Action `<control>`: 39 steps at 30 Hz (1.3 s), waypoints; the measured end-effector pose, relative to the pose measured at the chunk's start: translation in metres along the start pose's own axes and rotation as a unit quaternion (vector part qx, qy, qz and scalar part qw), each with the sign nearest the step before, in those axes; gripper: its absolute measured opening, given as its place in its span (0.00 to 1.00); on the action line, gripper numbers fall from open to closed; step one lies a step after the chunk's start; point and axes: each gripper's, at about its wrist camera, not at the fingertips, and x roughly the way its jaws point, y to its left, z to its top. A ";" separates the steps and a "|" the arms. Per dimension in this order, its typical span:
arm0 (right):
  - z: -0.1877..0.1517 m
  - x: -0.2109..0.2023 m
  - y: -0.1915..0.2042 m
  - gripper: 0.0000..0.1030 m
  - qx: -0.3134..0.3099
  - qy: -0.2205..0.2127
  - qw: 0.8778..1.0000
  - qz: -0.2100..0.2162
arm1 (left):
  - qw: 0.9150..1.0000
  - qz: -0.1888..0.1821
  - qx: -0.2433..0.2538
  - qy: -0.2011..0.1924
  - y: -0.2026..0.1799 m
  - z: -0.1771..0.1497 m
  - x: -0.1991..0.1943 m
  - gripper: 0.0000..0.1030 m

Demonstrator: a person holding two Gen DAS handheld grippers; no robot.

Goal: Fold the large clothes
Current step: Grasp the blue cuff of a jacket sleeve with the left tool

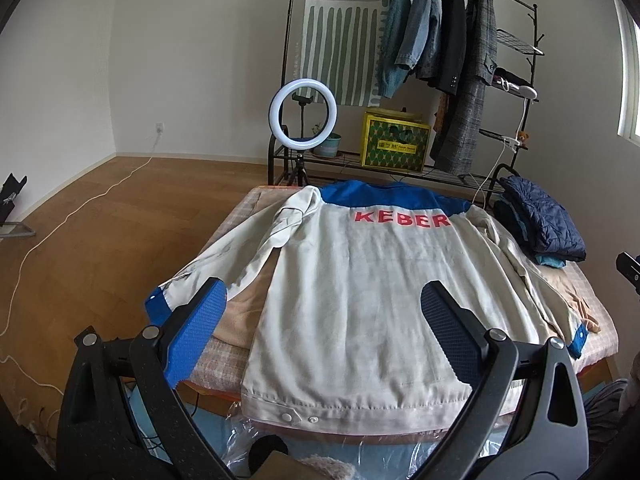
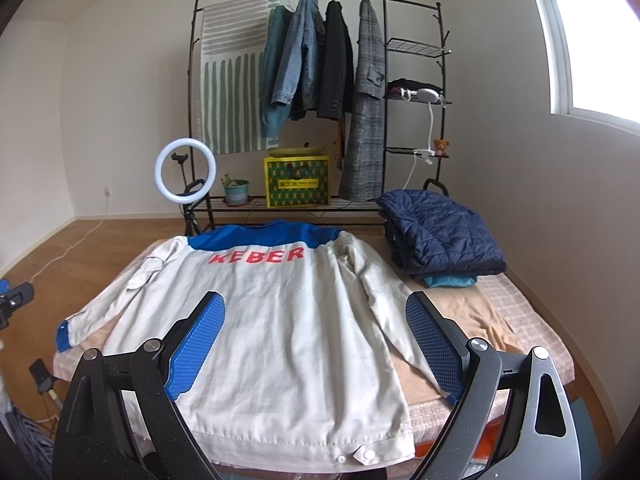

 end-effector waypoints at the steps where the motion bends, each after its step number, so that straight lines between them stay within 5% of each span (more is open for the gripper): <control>1: 0.001 0.005 0.000 0.89 0.005 0.003 1.000 0.007 | 1.000 -0.002 0.000 0.003 0.005 0.002 0.005 0.97; 10: 0.008 0.053 0.011 0.89 0.011 0.031 0.998 0.062 | 0.999 0.000 -0.032 0.007 0.067 0.024 0.048 0.95; 16: 0.006 0.087 0.024 0.89 0.021 0.009 0.995 0.093 | 0.994 -0.001 -0.083 0.068 0.146 0.036 0.102 0.88; 19: 0.006 0.107 0.033 0.89 0.024 0.016 0.991 0.129 | 0.981 0.000 -0.155 0.113 0.206 0.031 0.141 0.78; 26: 0.003 0.152 0.068 0.89 0.013 0.043 0.980 0.194 | 0.953 0.015 -0.233 0.191 0.298 -0.010 0.210 0.77; 31: -0.007 0.184 0.094 0.89 0.007 0.082 0.972 0.220 | 0.912 -0.001 -0.331 0.243 0.342 -0.054 0.256 0.77; 39: -0.025 0.211 0.126 0.89 -0.015 0.127 0.962 0.243 | 0.868 -0.023 -0.421 0.262 0.375 -0.096 0.290 0.77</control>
